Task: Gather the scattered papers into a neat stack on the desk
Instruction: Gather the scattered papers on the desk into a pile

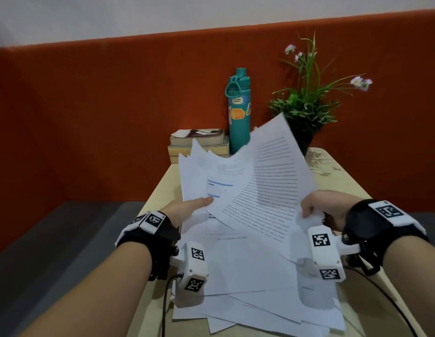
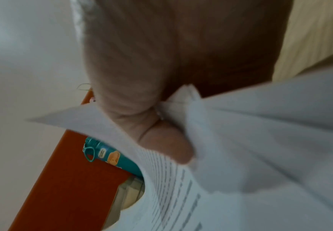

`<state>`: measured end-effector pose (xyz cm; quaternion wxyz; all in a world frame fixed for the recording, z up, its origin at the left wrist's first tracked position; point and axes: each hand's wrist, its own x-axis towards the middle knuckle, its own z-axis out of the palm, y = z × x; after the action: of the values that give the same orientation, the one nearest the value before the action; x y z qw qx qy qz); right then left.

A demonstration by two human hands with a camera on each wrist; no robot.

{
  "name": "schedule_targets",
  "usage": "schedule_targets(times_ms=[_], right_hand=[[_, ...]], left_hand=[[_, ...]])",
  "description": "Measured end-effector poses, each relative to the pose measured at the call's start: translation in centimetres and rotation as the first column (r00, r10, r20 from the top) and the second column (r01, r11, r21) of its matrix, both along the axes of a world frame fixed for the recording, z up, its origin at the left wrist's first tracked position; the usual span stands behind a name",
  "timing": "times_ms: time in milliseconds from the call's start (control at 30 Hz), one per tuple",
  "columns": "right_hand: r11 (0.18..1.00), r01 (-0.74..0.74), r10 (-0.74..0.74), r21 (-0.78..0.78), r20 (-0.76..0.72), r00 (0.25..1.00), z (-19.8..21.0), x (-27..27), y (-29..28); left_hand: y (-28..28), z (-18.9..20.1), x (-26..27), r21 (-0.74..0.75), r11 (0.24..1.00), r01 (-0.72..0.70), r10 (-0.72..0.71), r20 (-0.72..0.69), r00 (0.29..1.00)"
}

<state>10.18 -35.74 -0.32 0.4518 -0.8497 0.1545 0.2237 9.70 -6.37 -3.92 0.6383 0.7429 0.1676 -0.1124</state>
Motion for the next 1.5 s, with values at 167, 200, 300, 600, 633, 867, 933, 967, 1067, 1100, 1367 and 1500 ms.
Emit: schedule_targets(times_ms=[167,200,300,600,633,867,933,967,1067,1100,1367,1500], right_hand=[[0.950,-0.004,-0.022,0.311,0.078,0.997,0.4,0.3,1.3],[0.955,-0.013,-0.024,0.296,0.119,0.993,0.6,0.1,1.4],[0.940,-0.007,-0.044,0.340,0.144,0.989,0.1,0.4,0.8],[0.913,0.023,-0.078,0.408,0.119,0.990,-0.8,0.7,0.9],[0.924,-0.029,-0.017,0.382,0.115,0.993,0.0,0.0,1.9],[0.821,0.126,-0.167,0.557,0.024,0.986,-2.4,1.9,-0.1],[0.787,0.154,-0.207,0.598,0.021,0.978,-2.9,2.3,-0.1],[0.779,0.142,-0.196,0.610,0.022,0.980,-2.8,2.2,0.1],[0.762,0.113,-0.179,0.638,0.040,0.983,-2.0,1.4,0.6],[0.740,0.102,-0.194,0.665,0.066,0.979,-1.8,1.2,0.6],[0.776,-0.103,-0.362,0.622,0.573,0.735,4.1,0.5,3.3],[0.749,-0.195,-0.420,0.633,0.682,0.599,7.0,0.4,3.1]], left_hand=[[-0.8,0.1,-0.4,-0.042,0.999,-0.034,0.034,0.018,0.999],[-0.9,0.5,-0.8,-0.054,0.998,-0.015,0.016,0.016,1.000],[-0.6,0.8,-1.1,-0.094,0.996,0.004,-0.001,0.036,0.999],[-1.0,0.8,-1.3,-0.213,0.977,0.033,-0.011,0.104,0.994],[-1.5,0.7,-1.2,-0.198,0.979,0.051,-0.029,0.113,0.993],[0.2,2.3,-1.9,-0.250,0.965,0.082,-0.036,0.185,0.982],[0.3,2.6,-2.3,-0.282,0.952,0.122,-0.069,0.191,0.979],[0.2,2.9,-2.4,-0.291,0.947,0.140,-0.084,0.196,0.977],[-0.3,3.9,-2.5,-0.273,0.957,0.100,-0.050,0.184,0.982],[-0.5,4.3,-2.4,-0.240,0.969,0.063,-0.015,0.197,0.980],[-2.1,8.5,-1.4,-0.169,0.974,-0.150,0.215,0.486,0.847],[-2.4,11.5,-1.2,-0.213,0.968,-0.134,0.235,0.578,0.782]])
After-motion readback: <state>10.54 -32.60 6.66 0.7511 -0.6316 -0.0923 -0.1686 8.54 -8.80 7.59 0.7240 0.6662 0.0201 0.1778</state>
